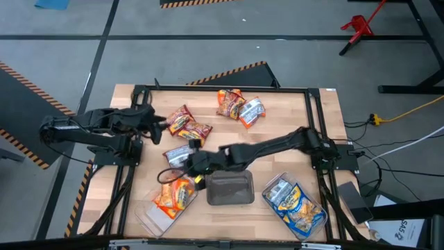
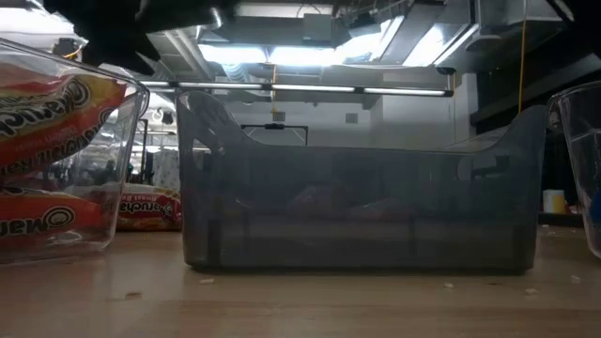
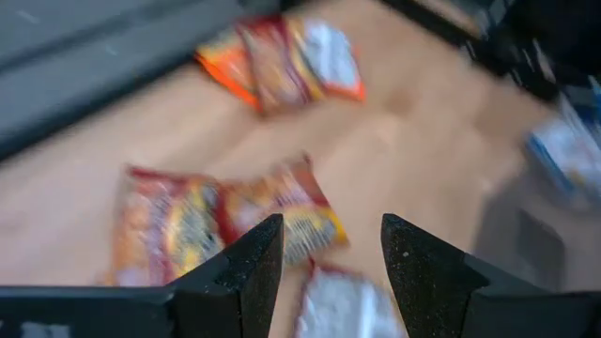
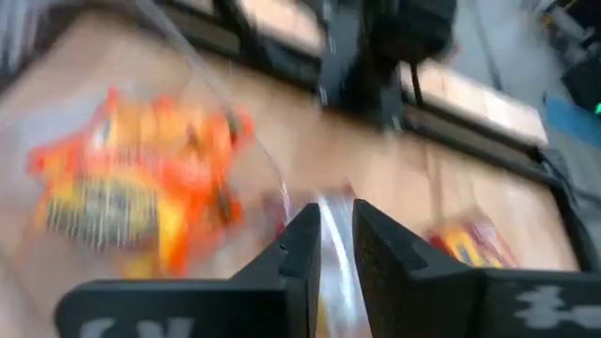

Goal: Sort Maruchan noodles
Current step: Put the orange noodle pack into the left transparent bin

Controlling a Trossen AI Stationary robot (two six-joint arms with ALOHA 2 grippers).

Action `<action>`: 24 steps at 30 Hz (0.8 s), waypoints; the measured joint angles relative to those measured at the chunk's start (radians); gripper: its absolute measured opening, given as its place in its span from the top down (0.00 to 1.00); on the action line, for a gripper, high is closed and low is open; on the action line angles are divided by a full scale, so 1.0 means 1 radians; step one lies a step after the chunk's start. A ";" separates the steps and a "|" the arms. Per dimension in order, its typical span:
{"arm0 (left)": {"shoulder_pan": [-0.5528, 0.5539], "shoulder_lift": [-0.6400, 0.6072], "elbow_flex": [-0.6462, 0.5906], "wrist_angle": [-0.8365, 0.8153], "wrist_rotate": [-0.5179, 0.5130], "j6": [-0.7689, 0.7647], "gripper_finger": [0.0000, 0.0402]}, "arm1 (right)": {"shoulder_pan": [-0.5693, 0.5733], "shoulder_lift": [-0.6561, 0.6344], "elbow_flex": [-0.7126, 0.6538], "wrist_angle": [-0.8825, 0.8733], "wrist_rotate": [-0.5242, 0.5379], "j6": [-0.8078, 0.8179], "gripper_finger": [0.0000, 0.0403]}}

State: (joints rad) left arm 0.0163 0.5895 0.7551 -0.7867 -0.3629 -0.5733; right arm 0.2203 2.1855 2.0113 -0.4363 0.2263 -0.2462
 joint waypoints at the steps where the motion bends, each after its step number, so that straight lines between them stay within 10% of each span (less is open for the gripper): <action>1: -0.009 0.009 -0.001 -0.004 0.029 0.004 0.56 | -0.001 -0.032 0.000 -0.057 0.001 -0.005 0.88; 12: -0.277 0.203 -0.001 0.185 0.154 -0.012 0.75 | -0.012 -0.394 0.001 -0.563 0.030 0.046 0.88; 24: -0.505 0.461 0.000 0.216 -0.098 -0.198 1.00 | -0.012 -0.577 0.001 -0.691 0.237 0.134 0.88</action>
State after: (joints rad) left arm -0.4886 1.0503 0.7547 -0.5704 -0.4612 -0.7718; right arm 0.2082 1.6081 2.0121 -1.1269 0.4633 -0.1127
